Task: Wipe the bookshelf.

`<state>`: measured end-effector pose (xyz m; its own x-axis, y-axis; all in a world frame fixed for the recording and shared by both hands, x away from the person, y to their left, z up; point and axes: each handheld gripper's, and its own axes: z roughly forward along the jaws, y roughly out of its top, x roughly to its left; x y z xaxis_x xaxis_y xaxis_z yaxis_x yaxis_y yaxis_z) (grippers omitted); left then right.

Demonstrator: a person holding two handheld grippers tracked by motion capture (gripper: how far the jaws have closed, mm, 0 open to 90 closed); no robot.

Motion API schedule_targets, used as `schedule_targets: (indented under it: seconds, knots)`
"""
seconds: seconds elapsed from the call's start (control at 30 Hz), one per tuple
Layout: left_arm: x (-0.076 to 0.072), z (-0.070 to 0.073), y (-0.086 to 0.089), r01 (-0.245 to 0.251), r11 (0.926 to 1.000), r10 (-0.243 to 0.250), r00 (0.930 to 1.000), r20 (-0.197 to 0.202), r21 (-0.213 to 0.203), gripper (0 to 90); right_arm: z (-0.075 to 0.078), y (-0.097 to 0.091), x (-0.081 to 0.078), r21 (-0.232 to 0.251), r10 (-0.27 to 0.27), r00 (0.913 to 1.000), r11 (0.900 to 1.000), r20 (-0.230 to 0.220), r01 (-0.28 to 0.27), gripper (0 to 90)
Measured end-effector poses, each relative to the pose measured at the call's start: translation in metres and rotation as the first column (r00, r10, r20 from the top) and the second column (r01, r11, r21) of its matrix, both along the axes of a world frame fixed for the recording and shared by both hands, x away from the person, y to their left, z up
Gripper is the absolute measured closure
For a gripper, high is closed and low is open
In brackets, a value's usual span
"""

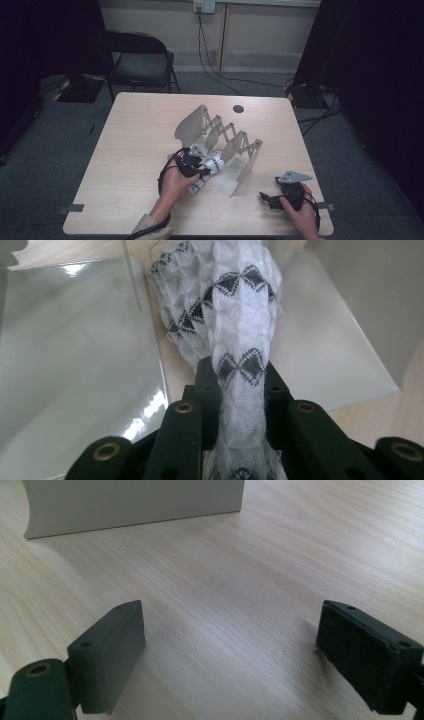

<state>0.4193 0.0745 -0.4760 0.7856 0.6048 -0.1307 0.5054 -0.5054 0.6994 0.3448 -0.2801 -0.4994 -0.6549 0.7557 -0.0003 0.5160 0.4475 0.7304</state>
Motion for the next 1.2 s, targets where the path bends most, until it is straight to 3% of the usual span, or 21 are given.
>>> schedule_targets:
  seconds: [0.2, 0.53, 0.73, 0.87, 0.97, 1.03, 1.2]
  knots:
    - [0.006, -0.005, 0.000, -0.046, 0.9987, 0.046, 0.9989, -0.010, -0.020, 76.0, 0.000, 0.000, 0.000, 0.000, 0.000, 1.0000, 1.0000, 0.000, 0.000, 11.4]
    - [0.006, 0.001, 0.009, -0.116, 0.9928, 0.116, 0.9933, -0.003, -0.031, 76.0, 0.000, 0.000, 0.000, 0.000, 0.002, 1.0000, 1.0000, 0.000, -0.002, 11.4]
    - [0.005, 0.003, 0.014, -0.138, 0.9896, 0.138, 0.9904, 0.004, -0.041, 76.0, 0.000, 0.000, 0.000, -0.002, 0.002, 1.0000, 1.0000, -0.002, -0.002, 11.4]
    - [0.005, 0.003, 0.009, -0.106, 0.9940, 0.107, 0.9942, 0.014, -0.025, 75.2, 0.000, 0.000, 0.000, 0.001, 0.002, 1.0000, 1.0000, -0.001, -0.002, 11.4]
    - [0.005, -0.001, 0.004, -0.099, 0.9948, 0.100, 0.9942, 0.040, -0.023, 68.6, 0.000, 0.000, 0.000, -0.002, 0.002, 1.0000, 1.0000, -0.002, -0.002, 11.4]
    - [0.004, -0.003, 0.003, -0.090, 0.9958, 0.091, 0.9942, 0.058, -0.017, 57.9, 0.000, 0.000, 0.000, -0.002, 0.002, 1.0000, 1.0000, -0.002, -0.002, 11.4]
    - [-0.002, -0.002, 0.006, -0.081, 0.9967, 0.081, 0.9942, 0.071, 0.002, 44.5, 0.000, 0.000, 0.000, -0.002, 0.002, 1.0000, 1.0000, -0.002, -0.002, 11.4]
